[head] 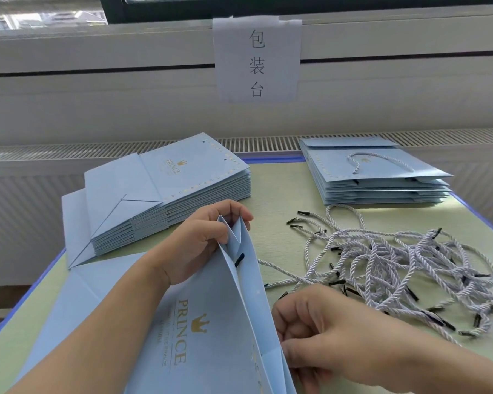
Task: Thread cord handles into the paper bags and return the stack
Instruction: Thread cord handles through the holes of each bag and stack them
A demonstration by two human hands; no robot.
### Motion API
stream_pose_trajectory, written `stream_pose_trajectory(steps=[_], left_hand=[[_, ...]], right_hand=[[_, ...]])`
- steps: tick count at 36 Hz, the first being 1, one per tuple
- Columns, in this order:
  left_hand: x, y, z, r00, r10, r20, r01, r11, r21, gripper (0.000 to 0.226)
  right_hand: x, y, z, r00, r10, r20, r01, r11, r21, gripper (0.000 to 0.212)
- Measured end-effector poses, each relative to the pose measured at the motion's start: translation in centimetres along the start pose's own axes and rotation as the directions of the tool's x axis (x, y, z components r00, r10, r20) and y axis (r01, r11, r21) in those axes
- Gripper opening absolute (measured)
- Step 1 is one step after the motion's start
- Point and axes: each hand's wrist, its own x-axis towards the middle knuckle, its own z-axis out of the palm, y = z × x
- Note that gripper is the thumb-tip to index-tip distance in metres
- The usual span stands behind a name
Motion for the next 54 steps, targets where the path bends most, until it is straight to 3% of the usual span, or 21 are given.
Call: stream_pose_trajectory(steps=[6, 13, 17, 21, 24, 28, 41, 46, 49, 54], left_hand=[[-0.1, 0.2, 0.1, 1.0, 0.0, 0.015, 0.0, 1.0, 0.003, 0.042], [-0.3, 0.2, 0.1, 1.0, 0.003, 0.025, -0.004, 0.998, 0.056, 0.043], [-0.3, 0.3, 0.1, 1.0, -0.004, 0.024, 0.002, 0.997, 0.072, 0.043], [-0.2, 0.2, 0.2, 1.0, -0.007, -0.013, 0.008, 0.997, 0.075, 0.042], [-0.2, 0.0, 0.3, 1.0, 0.013, -0.025, -0.009, 0.989, 0.147, 0.041], [-0.3, 0.1, 0.2, 1.0, 0.02, 0.017, -0.022, 0.984, 0.176, 0.043], [-0.4, 0.2, 0.1, 0.999, 0.013, 0.05, -0.02, 0.988, 0.153, 0.043], [-0.3, 0.1, 0.0, 0.999, 0.022, 0.047, -0.029, 0.988, 0.154, 0.042], [-0.3, 0.1, 0.0, 0.999, 0.025, 0.048, -0.032, 0.989, 0.142, 0.042], [-0.2, 0.0, -0.1, 0.999, 0.033, 0.038, -0.039, 0.987, 0.159, 0.041]], right_hand=[[-0.1, -0.2, 0.2, 0.996, -0.073, -0.042, 0.066, 0.988, -0.138, 0.013], [0.0, 0.2, 0.3, 0.997, -0.053, -0.059, 0.049, 0.997, -0.066, 0.011], [-0.1, -0.2, 0.1, 1.0, -0.014, 0.013, 0.014, 1.0, 0.008, 0.005], [-0.4, -1.0, -0.2, 0.998, -0.037, 0.059, 0.033, 0.997, 0.075, 0.018], [-0.3, -1.0, -0.3, 0.999, -0.042, 0.021, 0.041, 0.998, 0.047, 0.019], [0.0, -0.3, 0.0, 0.999, -0.04, -0.028, 0.04, 0.999, 0.0, 0.006], [0.8, 0.6, 0.6, 0.98, -0.182, -0.078, 0.176, 0.982, -0.072, 0.018], [1.1, 1.1, 0.7, 0.982, -0.172, -0.076, 0.173, 0.985, -0.002, 0.017], [0.8, 1.3, 0.2, 0.992, -0.118, -0.053, 0.125, 0.982, 0.144, 0.009], [0.4, 0.9, 0.5, 0.998, -0.055, -0.024, 0.06, 0.938, 0.342, 0.021]])
